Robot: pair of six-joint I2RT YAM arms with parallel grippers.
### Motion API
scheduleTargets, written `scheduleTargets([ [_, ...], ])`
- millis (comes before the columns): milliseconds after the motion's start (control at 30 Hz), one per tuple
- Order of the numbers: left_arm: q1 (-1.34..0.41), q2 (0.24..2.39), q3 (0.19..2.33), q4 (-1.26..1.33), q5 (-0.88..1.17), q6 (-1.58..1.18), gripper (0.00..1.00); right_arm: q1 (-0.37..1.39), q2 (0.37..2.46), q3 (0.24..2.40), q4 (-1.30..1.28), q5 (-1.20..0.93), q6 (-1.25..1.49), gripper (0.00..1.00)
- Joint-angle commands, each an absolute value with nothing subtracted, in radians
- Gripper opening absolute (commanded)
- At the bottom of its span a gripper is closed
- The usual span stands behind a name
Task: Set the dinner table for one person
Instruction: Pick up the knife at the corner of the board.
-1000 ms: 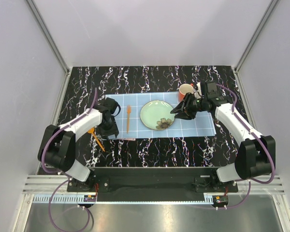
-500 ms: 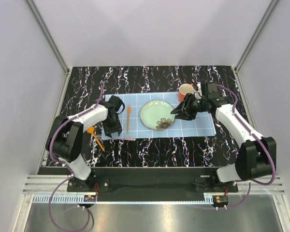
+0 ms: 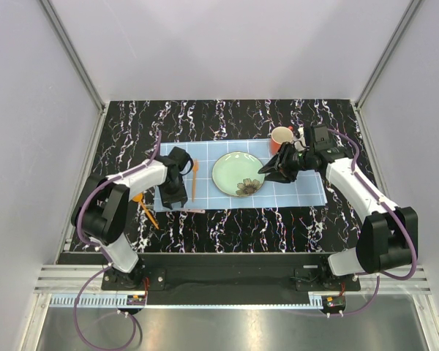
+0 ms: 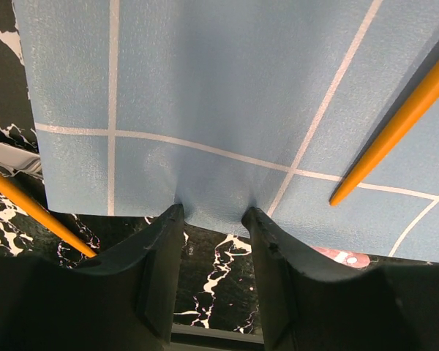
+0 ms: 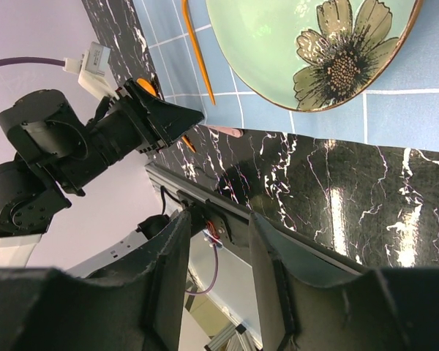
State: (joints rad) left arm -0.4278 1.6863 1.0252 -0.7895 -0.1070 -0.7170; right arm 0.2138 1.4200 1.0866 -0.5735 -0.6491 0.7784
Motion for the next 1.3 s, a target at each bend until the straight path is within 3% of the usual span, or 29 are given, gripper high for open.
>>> scheduleTargets([
  [0,-0.456,1.692,0.977,-0.795,-0.084,-0.727,0.44,0.212,1.391,1.071,-0.574,-0.675,0.776,0.44],
  [800,-0.476,1.551,0.985,-0.946,-0.095,-0.666,0.45,0.212,1.374,1.039,-0.572,-0.663,0.77,0.44],
  [1267,-0.476,1.597,1.037,-0.927,-0.071,-0.678,0.45,0.212,1.368,1.034,-0.575,-0.66,0.773,0.44],
])
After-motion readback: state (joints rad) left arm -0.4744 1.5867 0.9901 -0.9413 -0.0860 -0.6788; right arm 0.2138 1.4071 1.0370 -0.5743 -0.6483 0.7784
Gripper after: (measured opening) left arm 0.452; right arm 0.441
